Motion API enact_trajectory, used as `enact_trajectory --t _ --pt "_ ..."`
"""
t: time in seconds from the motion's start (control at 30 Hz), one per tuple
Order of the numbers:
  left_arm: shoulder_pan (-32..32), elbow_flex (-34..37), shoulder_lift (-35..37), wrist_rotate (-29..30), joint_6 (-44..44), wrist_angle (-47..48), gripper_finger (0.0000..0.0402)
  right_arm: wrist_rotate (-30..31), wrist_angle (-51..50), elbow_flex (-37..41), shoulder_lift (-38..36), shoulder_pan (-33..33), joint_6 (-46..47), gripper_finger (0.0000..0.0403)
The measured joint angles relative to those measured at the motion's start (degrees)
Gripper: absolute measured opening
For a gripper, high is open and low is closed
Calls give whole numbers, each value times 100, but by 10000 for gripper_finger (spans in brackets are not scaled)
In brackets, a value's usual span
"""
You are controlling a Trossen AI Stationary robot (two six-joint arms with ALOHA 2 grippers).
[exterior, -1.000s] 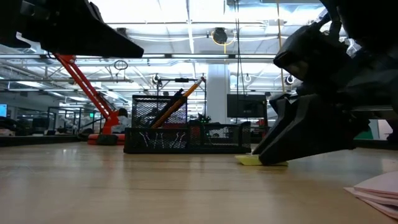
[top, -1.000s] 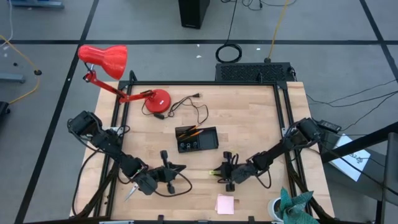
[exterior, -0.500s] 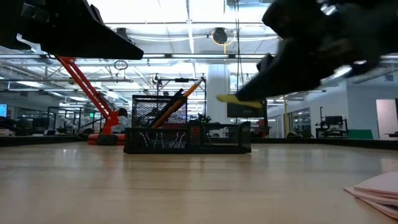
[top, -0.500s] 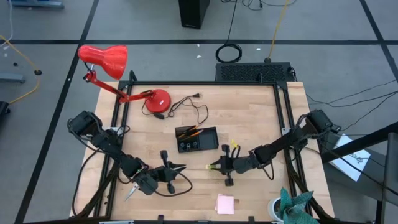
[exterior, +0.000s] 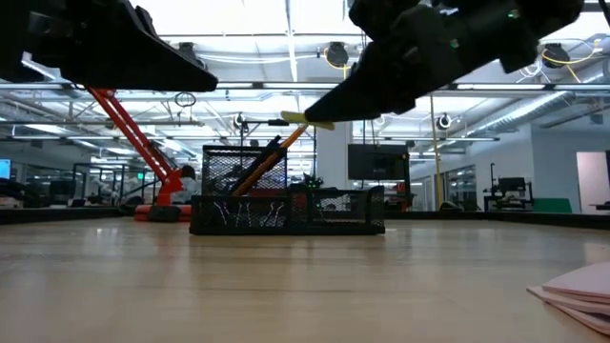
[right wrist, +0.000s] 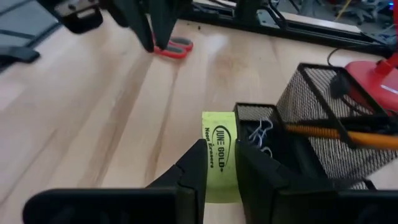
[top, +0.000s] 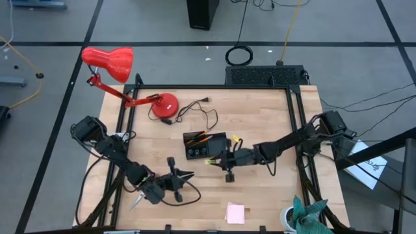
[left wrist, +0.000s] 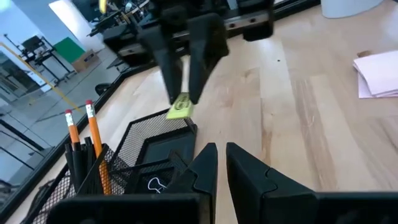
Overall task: Pick and place office supplies into organizer
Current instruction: Put the green eraser into the desk organizer
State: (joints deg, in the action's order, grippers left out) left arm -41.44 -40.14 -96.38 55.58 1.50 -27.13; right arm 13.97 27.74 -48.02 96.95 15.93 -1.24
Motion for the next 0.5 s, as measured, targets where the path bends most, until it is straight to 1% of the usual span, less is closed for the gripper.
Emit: enact_trajectory --t 0.17,0.3,0.37,0.5 --pt "-74 0 0 3 -121 -8 42 -318 99 -25 55 -309 -108 63" --pt "-115 2 44 131 -217 -6 42 -628 494 -34 249 -522 -166 63" --pt "-113 2 111 150 -271 -35 42 -804 535 -160 429 -615 -229 62" --pt "-113 0 294 149 -318 -68 42 -832 505 -526 753 -716 -429 59"
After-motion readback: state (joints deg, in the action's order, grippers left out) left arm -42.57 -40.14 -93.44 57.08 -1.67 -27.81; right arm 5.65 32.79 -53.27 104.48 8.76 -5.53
